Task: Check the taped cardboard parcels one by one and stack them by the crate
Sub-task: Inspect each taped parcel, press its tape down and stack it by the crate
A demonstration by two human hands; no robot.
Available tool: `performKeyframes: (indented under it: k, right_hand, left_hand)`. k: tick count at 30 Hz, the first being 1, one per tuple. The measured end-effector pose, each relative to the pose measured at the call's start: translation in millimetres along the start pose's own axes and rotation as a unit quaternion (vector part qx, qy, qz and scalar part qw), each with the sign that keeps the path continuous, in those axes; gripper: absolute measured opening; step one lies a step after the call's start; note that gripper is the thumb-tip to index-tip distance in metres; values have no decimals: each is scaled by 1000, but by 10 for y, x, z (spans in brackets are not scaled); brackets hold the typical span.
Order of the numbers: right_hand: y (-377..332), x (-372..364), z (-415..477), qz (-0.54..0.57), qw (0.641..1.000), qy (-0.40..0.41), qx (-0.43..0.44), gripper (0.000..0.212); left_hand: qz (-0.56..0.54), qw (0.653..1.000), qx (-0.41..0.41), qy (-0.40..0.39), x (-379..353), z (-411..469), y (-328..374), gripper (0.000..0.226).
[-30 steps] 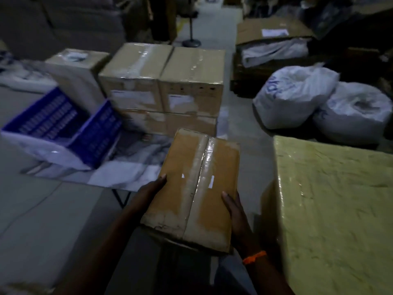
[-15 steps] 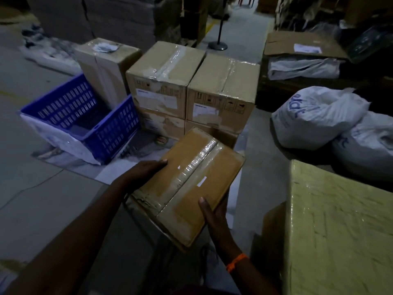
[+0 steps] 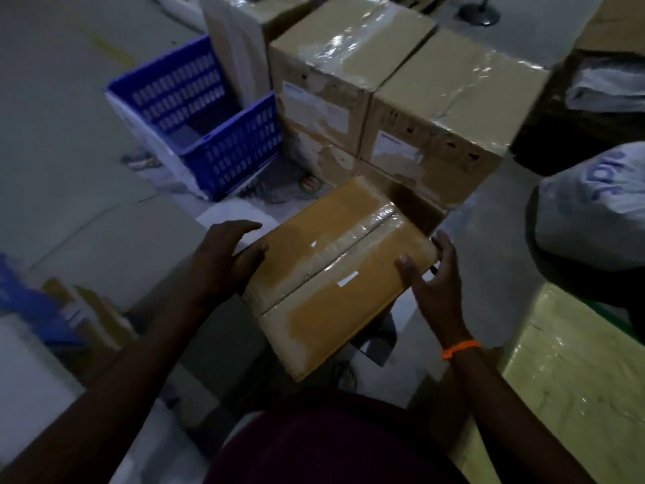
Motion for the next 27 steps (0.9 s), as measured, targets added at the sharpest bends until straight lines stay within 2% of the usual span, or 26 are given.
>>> performKeyframes:
  k: [3, 5, 7, 9, 12, 15, 19, 22, 25, 27]
  right_hand:
    - [95, 101, 82, 48, 997, -61, 8, 72]
    - [141, 124, 79, 98, 992, -81, -2, 67]
    - [177, 98, 75, 136, 986, -97, -16, 64]
    - [200, 65, 106, 146, 984, -98, -22, 68]
    - [205, 57, 158, 145, 985, -95, -28, 91]
    - [170, 47, 150, 149, 985, -81, -32, 102]
    - [104, -45, -7, 144, 987, -68, -26, 94]
    - [-24, -145, -153, 134, 990, -53, -15, 85]
    - [-222, -105, -254, 123, 992, -4, 0, 89]
    - [-383, -8, -309, 134, 990, 29, 25, 80]
  left_hand:
    - [-32, 987, 129, 93, -202, -706, 112, 54]
    - [-54, 980, 177, 72, -428, -1135, 281, 63]
    - [-99, 980, 171, 31, -626, -1364, 414, 63]
    - [-128, 975, 172, 57, -686, -1358, 518, 62]
    - [-172, 959, 203, 97, -680, -1230, 634, 60]
    - [-198, 947, 231, 105, -630, -1159, 610, 51]
    - [-227, 946, 215, 83, -415, -1029, 534, 53]
    - [-275, 933, 226, 50, -269, -915, 461, 56]
    - [-306, 932, 192, 21, -139, -768, 366, 59]
    - [-345, 917, 201, -10, -123, -687, 279, 63]
Point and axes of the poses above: each hand's wrist, its own z-axis towards the middle knuckle, its own x-axis out of the back of the hand, y = z × x, the point moved 2 cm from there along z, towards the middle knuckle, and after that the axes turned 10 degrees about -y, right-handed, at the moved point
